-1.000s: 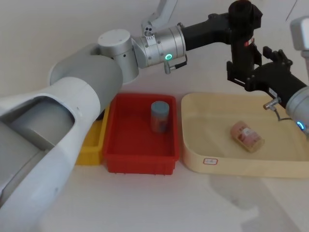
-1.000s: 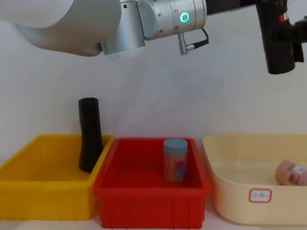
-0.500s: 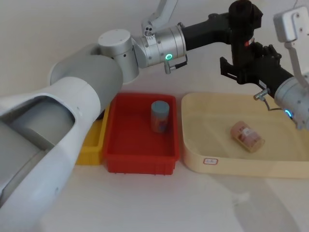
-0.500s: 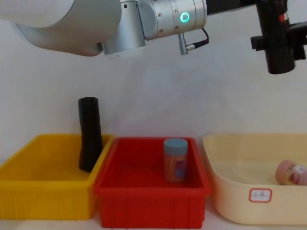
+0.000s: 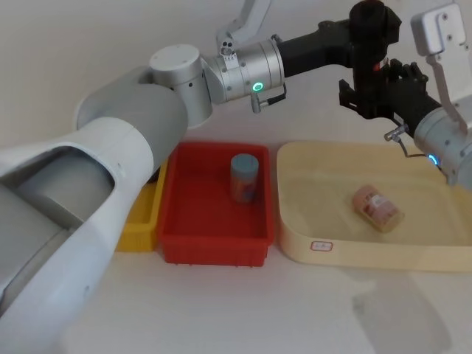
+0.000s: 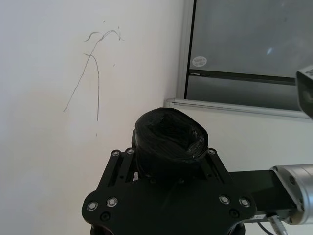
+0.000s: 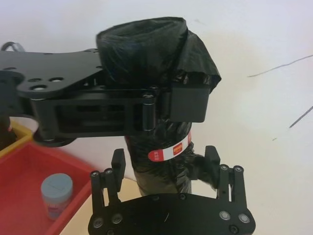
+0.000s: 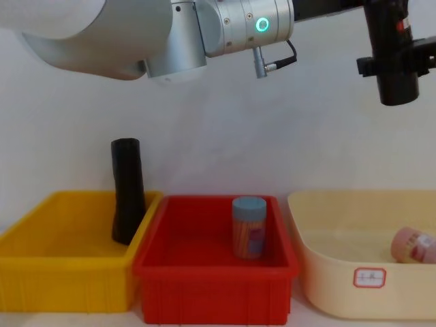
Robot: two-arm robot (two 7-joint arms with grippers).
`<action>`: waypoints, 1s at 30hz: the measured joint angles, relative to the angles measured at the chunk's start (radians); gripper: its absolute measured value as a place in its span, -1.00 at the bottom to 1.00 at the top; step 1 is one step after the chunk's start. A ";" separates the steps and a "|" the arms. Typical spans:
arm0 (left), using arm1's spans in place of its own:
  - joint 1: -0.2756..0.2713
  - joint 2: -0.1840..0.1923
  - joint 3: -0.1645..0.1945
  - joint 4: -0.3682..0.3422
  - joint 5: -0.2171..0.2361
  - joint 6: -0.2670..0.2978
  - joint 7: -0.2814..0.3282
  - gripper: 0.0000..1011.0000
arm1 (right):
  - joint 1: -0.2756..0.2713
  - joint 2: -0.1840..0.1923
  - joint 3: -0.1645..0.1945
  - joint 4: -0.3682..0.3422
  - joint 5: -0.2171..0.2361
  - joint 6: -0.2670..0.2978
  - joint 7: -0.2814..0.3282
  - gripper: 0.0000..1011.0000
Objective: Pick up the garbage bag with the one hand and transfer it to the other hand.
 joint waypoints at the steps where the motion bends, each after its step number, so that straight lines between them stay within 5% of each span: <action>1: 0.000 0.000 0.000 0.000 0.000 0.000 0.000 -0.12 | 0.004 -0.002 0.000 0.007 -0.002 -0.002 0.000 0.91; 17: 0.000 0.000 0.000 0.000 0.000 0.000 0.000 -0.12 | 0.027 -0.015 -0.001 0.047 -0.009 -0.012 -0.001 0.12; 27: 0.000 0.000 0.000 0.000 0.000 0.000 0.000 -0.11 | 0.031 -0.017 -0.001 0.055 -0.012 -0.014 -0.002 0.12; 30: 0.000 0.000 0.000 0.000 0.000 0.000 0.000 0.07 | 0.032 -0.018 -0.001 0.056 -0.012 -0.014 -0.002 0.12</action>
